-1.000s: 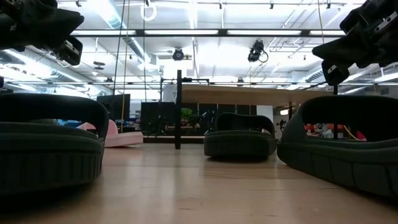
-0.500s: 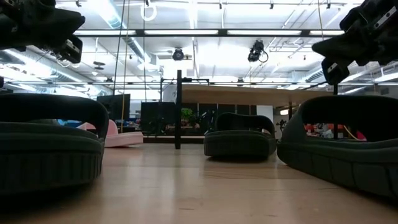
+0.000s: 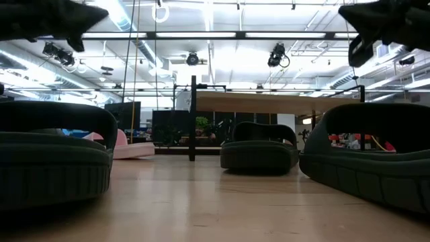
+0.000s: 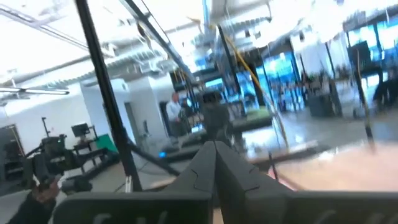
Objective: Pick and place slides into the shelf
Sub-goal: Prepare the shelf
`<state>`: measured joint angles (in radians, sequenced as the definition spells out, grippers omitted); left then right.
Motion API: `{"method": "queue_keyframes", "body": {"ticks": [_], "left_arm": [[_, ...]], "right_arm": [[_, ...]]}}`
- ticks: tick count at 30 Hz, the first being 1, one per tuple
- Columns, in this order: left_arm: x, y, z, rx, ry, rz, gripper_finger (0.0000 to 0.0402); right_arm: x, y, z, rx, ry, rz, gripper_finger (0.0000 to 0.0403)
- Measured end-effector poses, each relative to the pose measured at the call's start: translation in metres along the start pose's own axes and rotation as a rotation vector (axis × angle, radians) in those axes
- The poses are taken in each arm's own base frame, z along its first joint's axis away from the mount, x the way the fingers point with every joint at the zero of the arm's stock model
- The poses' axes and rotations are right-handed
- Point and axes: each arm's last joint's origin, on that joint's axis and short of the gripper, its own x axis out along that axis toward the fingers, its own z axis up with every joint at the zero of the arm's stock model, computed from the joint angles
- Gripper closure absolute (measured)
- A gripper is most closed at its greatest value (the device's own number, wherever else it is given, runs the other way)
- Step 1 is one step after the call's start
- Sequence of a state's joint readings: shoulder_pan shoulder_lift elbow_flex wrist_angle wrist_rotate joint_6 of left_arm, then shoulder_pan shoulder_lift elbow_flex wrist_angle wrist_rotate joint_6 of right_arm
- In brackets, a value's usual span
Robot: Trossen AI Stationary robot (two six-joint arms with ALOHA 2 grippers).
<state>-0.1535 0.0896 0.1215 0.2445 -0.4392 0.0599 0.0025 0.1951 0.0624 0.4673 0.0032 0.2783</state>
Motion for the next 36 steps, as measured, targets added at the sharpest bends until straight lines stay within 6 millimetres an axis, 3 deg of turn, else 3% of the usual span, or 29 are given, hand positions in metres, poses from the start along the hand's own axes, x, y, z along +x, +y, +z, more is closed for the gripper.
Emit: {"method": "queue_keyframes", "body": {"ticks": [4,7,12,15,19,24,28,31,36], "left_arm": [[0.017,-0.005,0.0,0.063,0.148,0.096,0.0396],[0.038,-0.014,0.018,0.118,0.194,0.096,0.0397],[0.093,-0.037,0.044,0.269,0.353,0.08,0.0398],[0.131,-0.046,0.043,0.277,0.431,0.112,0.0397],[0.174,-0.055,0.017,0.25,0.543,0.123,0.0398],[0.206,-0.064,-0.031,0.251,0.675,0.126,0.0398],[0.214,-0.069,-0.054,0.256,0.722,0.126,0.0399],[0.215,-0.07,-0.06,0.239,0.737,0.135,0.0399],[0.211,-0.055,-0.069,0.247,0.792,0.203,0.04]], "right_arm": [[0.0,0.001,0.006,-0.108,-0.072,-0.009,0.0389],[0.0,0.001,0.008,-0.137,-0.084,-0.02,0.0389],[0.004,-0.003,0.002,-0.139,-0.05,-0.125,0.0389],[0.008,-0.007,-0.004,-0.126,-0.008,-0.198,0.0389],[0.012,-0.011,-0.015,-0.126,0.085,-0.234,0.0389],[0.014,-0.013,-0.024,-0.084,0.159,-0.255,0.0389],[0.015,-0.014,-0.026,-0.086,0.174,-0.258,0.0389],[0.015,-0.014,-0.026,-0.086,0.173,-0.258,0.0389],[0.015,-0.014,-0.026,-0.085,0.173,-0.259,0.0389]]}}
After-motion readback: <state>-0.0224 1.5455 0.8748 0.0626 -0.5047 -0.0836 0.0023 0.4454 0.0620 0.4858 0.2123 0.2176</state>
